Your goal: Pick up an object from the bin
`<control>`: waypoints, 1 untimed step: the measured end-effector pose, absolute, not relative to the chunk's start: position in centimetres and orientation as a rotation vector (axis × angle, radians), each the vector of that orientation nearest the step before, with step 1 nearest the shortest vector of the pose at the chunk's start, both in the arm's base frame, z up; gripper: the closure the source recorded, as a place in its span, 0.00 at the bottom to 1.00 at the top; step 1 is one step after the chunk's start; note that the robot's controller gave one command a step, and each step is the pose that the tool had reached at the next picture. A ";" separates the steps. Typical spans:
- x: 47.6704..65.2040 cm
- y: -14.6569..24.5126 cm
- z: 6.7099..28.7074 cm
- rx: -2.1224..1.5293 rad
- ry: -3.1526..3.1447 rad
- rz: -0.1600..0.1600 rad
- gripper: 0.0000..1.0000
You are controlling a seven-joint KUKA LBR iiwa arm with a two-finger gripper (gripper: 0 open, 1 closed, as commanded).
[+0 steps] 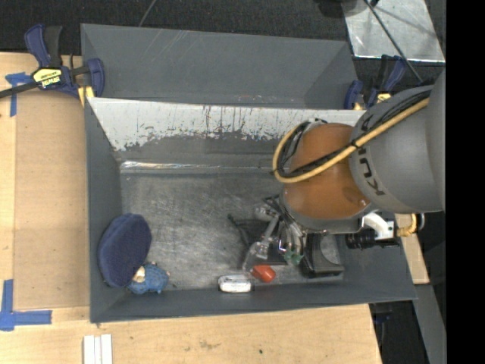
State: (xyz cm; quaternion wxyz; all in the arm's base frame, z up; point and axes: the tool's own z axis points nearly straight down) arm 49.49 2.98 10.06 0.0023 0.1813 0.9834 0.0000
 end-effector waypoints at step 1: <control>50.2 1.7 10.0 0.872 3.013 0.001 0.00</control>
Offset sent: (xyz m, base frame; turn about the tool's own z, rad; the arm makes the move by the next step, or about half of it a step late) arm 0.0065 -0.0129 -0.0006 0.2014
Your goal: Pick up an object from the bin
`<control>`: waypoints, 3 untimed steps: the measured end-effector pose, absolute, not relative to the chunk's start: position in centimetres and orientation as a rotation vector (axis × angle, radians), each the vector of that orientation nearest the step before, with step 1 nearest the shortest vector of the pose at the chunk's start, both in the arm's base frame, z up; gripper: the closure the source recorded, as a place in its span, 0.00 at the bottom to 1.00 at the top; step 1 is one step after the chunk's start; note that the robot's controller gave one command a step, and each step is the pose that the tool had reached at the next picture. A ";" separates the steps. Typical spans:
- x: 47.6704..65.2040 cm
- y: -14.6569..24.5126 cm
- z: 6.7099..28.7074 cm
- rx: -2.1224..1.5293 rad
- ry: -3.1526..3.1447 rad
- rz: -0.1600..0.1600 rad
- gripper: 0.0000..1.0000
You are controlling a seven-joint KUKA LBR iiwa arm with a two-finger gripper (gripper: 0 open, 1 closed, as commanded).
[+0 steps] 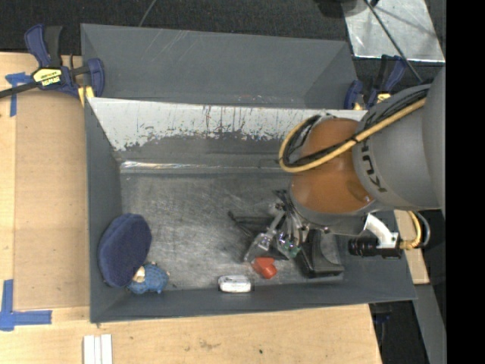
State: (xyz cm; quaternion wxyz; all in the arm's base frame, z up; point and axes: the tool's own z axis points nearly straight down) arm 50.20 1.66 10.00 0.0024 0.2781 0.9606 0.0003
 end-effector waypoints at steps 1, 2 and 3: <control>49.3 0.3 7.6 1.076 2.940 0.022 0.00; 49.5 0.6 7.9 1.068 2.949 0.009 0.00; 49.8 0.2 8.1 1.076 2.936 0.006 1.00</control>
Offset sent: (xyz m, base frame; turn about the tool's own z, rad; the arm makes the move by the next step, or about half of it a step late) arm -0.0148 -0.0193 -0.0300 0.1502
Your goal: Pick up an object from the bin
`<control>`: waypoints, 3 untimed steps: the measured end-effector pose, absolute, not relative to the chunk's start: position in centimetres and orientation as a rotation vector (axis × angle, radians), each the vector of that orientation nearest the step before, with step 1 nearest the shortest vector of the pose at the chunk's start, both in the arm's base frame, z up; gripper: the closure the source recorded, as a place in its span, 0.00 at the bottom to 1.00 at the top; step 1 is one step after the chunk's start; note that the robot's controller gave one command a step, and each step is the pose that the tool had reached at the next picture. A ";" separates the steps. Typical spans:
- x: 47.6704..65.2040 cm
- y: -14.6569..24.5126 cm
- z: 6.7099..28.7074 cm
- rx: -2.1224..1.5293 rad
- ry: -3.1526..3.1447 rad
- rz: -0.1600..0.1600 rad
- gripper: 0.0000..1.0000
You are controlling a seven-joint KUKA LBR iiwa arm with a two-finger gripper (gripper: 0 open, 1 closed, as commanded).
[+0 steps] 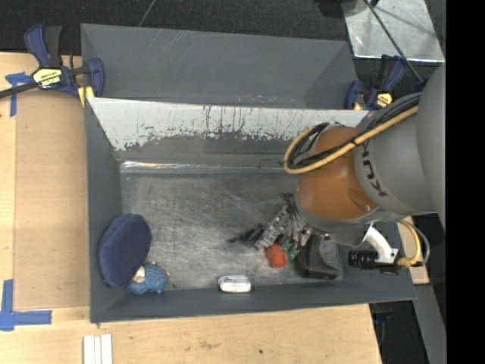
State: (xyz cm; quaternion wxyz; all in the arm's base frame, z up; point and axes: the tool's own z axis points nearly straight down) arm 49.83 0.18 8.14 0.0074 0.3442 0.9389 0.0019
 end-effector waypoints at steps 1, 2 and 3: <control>49.9 0.1 10.3 1.076 2.946 0.002 1.00; 50.1 0.0 16.7 1.072 2.945 0.004 1.00; 50.2 0.0 19.2 1.069 2.949 0.002 1.00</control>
Offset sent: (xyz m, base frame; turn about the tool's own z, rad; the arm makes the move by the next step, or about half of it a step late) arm -0.0001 0.0001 0.0197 -0.0001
